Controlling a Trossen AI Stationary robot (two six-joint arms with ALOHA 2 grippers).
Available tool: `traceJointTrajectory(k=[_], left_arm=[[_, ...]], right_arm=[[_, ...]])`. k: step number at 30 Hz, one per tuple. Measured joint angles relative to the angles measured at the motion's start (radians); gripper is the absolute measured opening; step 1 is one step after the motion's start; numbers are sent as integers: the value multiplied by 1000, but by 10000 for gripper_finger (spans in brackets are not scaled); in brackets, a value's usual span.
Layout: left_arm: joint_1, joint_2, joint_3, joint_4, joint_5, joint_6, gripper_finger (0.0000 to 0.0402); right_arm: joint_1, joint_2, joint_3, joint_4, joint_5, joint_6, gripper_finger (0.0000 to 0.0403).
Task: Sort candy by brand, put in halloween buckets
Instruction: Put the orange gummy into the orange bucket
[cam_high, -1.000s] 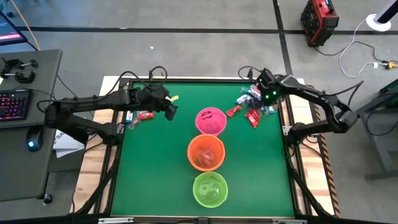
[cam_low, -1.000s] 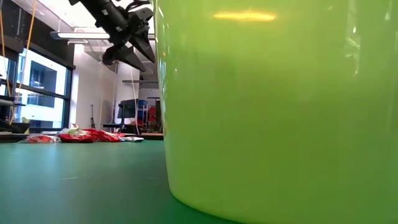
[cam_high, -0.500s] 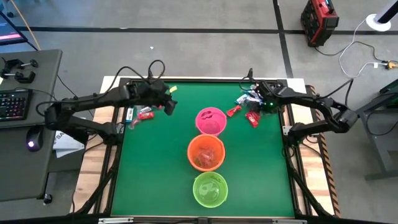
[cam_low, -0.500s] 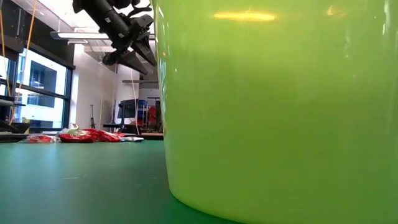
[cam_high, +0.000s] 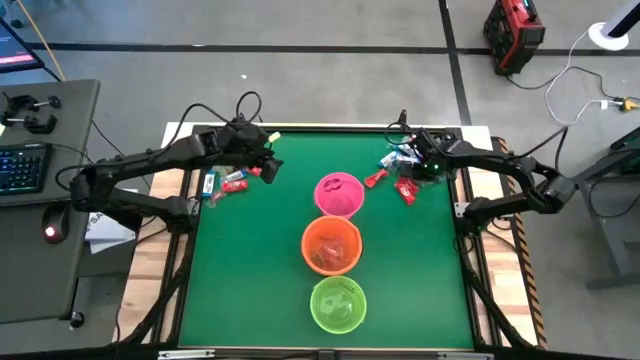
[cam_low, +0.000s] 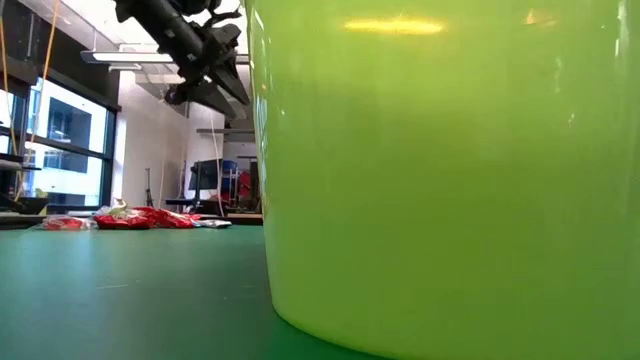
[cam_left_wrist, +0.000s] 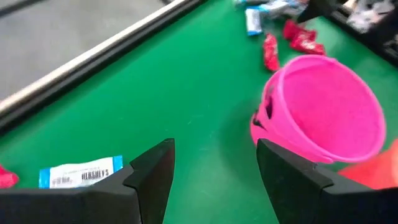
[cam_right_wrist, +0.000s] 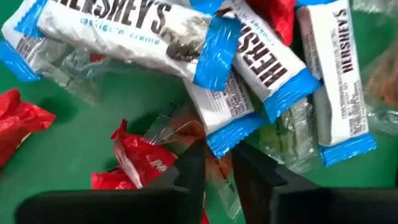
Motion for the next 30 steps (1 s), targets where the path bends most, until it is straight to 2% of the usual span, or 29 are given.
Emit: traceJointTrajectory(k=[4, 6, 11, 16, 19, 25, 30], left_arm=[[24, -74, 0, -18, -10, 25, 218], [44, -121, 0, -28, -26, 26, 218], [92, -228, 0, -76, -50, 36, 218], [120, -294, 0, -97, -51, 44, 218], [126, -304, 1, -97, -51, 52, 218], [126, -284, 1, -100, -27, 106, 218], [126, -271, 1, -138, -5, 158, 218]], right_arm=[[0, -1, 0, -25, -9, -14, 20], [3, -1, 6, -56, -52, -30, 6], [64, -47, 79, -214, -86, -62, 3], [147, -148, 230, -322, -84, -80, 1], [212, -208, 323, -237, -126, -92, 1], [410, -219, 425, 77, -349, -62, 0], [681, -114, 439, 223, -350, 12, 0]])
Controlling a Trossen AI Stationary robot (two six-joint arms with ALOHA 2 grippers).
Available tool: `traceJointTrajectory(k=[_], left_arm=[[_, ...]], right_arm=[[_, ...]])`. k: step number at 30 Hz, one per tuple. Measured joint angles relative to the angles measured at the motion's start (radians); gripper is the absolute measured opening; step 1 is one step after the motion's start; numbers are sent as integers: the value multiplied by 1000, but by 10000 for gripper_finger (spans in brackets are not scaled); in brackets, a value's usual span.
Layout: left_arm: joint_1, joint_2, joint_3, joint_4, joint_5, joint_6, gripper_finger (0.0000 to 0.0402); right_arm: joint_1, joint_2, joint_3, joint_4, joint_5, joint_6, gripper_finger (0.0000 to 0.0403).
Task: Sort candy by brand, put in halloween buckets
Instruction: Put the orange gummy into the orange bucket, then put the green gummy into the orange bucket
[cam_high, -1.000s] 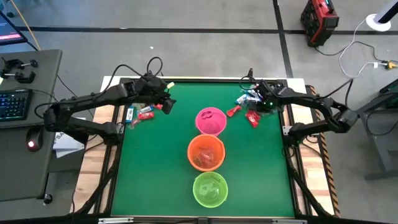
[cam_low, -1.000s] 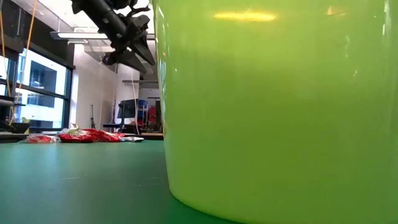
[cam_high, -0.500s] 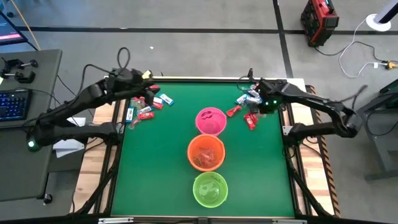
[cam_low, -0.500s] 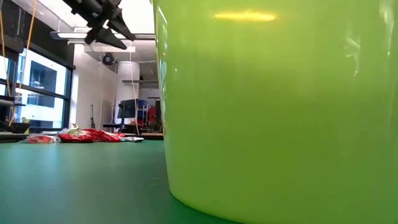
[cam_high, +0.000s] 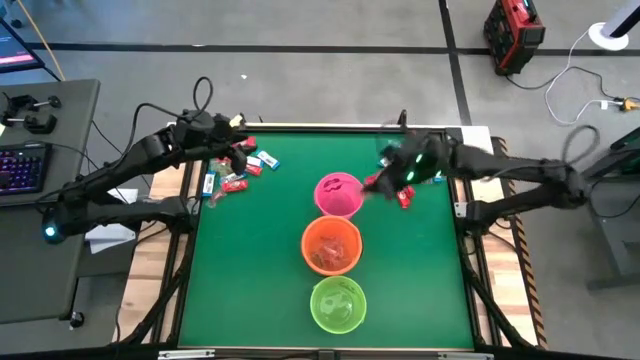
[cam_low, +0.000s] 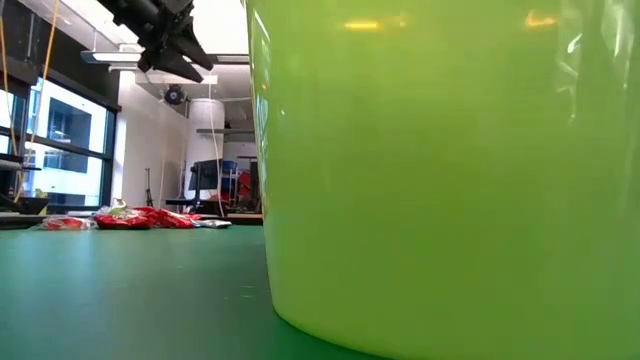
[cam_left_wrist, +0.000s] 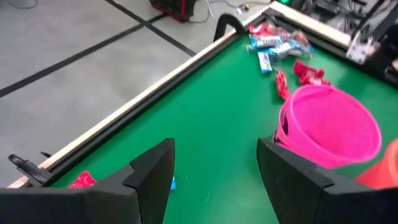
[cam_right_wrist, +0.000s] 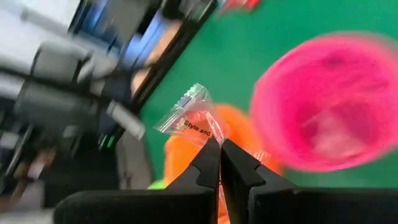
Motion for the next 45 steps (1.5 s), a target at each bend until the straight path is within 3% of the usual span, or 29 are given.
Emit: traceJointTrajectory(k=[6, 12, 17, 22, 25, 29, 35, 40, 45], left_arm=[[0, 1, 0, -45, 0, 22, 218], [0, 1, 0, -46, 1, 31, 218], [0, 1, 0, -46, 1, 8, 218], [-1, 1, 0, -45, 1, -63, 218], [-1, 13, 8, -45, -4, -145, 217], [0, 138, 97, -158, -47, -201, 206], [33, 471, 259, -556, -164, -142, 184], [116, 676, 235, -688, -264, -124, 177], [224, 750, 175, -635, -238, -162, 177]], right_arm=[[224, 194, 0, 157, -6, 50, 0], [253, 297, 0, 220, -13, 128, 20], [240, 308, 0, 224, -52, 73, 111], [239, 289, 14, 223, -70, -95, 215], [219, 270, 74, 149, -93, -233, 251], [173, 258, 185, -107, -30, -422, 262], [82, 256, 324, -441, 90, -636, 264], [21, 256, 342, -487, 131, -639, 264], [4, 256, 323, -481, 132, -660, 264]])
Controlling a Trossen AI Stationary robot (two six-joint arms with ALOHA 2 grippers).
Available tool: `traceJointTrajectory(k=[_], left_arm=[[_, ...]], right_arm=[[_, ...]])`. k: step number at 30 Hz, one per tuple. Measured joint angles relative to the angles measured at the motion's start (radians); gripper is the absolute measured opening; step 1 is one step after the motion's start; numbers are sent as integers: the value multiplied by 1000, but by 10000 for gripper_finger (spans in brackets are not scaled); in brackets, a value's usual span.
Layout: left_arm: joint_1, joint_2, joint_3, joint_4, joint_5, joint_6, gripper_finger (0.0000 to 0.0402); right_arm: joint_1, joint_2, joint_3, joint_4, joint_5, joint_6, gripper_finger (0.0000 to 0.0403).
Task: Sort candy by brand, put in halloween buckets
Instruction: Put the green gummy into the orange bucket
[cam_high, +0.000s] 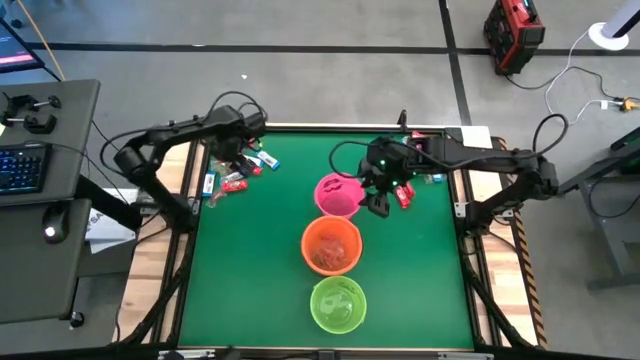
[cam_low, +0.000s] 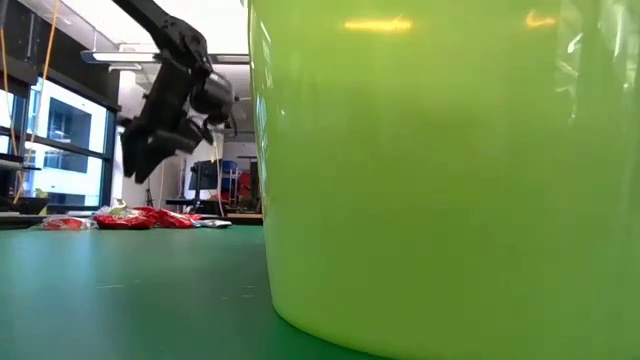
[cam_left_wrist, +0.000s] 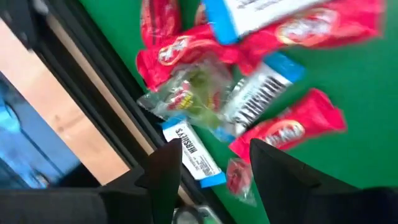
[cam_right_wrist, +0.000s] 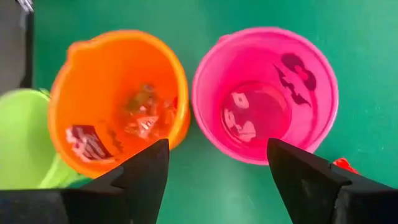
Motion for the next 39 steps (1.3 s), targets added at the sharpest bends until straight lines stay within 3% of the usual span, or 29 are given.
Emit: traceJointTrajectory(k=[9, 18, 25, 39], left_arm=[[137, -1, -110, 88, 22, -94, 176], [140, -2, -114, 193, 141, -129, 172], [147, -2, -114, 178, 49, -146, 136], [132, -1, -208, 239, 66, -144, 99]], right_arm=[[2, 0, -97, 23, 0, -19, 264], [2, 1, -145, 35, -10, -28, 264], [2, 1, -145, 37, -11, -19, 264], [2, 1, -145, 44, -11, -25, 264]])
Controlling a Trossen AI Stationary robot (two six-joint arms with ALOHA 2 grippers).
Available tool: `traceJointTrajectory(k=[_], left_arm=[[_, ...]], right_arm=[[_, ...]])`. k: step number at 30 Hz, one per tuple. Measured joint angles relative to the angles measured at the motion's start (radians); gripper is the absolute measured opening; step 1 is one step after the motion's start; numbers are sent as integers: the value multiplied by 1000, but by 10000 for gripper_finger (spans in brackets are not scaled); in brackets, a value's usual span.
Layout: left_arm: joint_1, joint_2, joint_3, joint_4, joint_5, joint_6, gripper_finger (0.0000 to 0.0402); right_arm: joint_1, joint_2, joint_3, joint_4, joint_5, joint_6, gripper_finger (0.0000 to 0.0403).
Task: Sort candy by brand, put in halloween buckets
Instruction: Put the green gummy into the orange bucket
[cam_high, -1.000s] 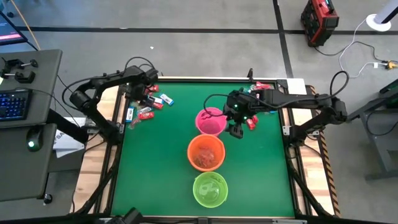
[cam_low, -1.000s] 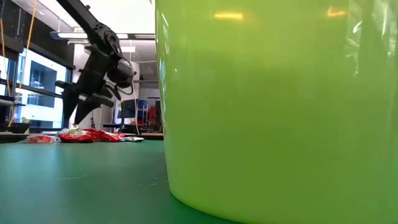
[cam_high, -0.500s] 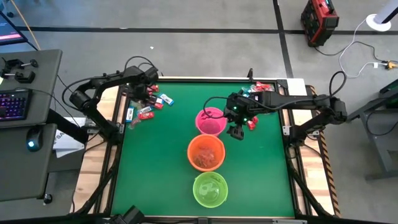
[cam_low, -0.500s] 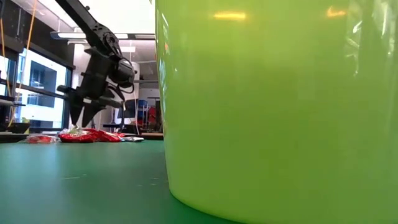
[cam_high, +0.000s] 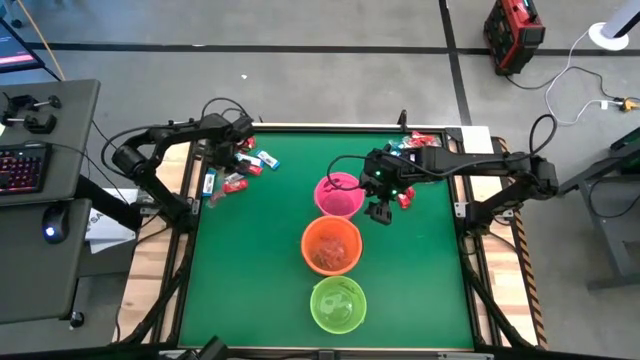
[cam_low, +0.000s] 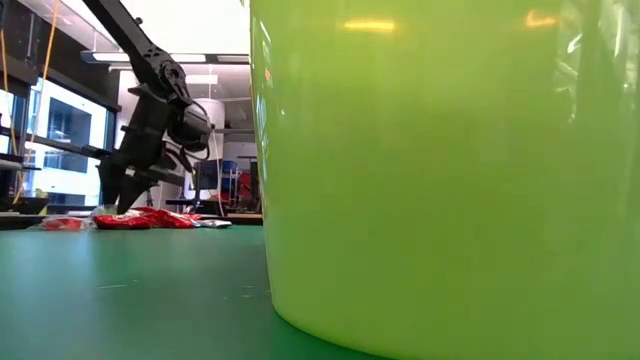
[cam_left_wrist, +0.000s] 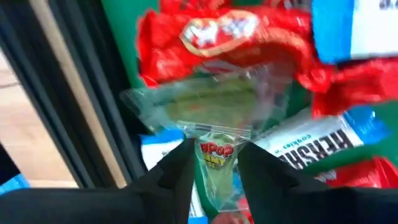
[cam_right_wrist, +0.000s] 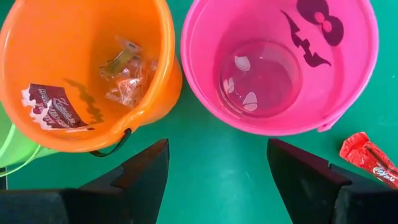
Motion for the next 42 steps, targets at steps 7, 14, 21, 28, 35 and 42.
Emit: traceJointTrajectory(k=[7, 14, 21, 28, 35, 42], left_arm=[[-9, -99, 3, 22, 32, 41, 12], [-64, -336, 57, -26, 103, 59, 4], [-434, -531, 59, 59, 263, -83, 1], [-896, -437, 59, 568, 282, -164, 0], [-1005, -273, 59, 925, 306, 78, 5], [-994, -174, 59, 993, 348, 134, 53]], right_arm=[[0, 0, 0, 18, 0, 0, 263], [0, -54, 1, -82, -9, 4, 263], [0, -199, 2, -266, 40, 49, 263], [-13, -259, 3, -251, 148, 80, 263], [-44, -258, 3, -251, 140, 68, 263], [-53, -258, 3, -293, 138, 58, 263]])
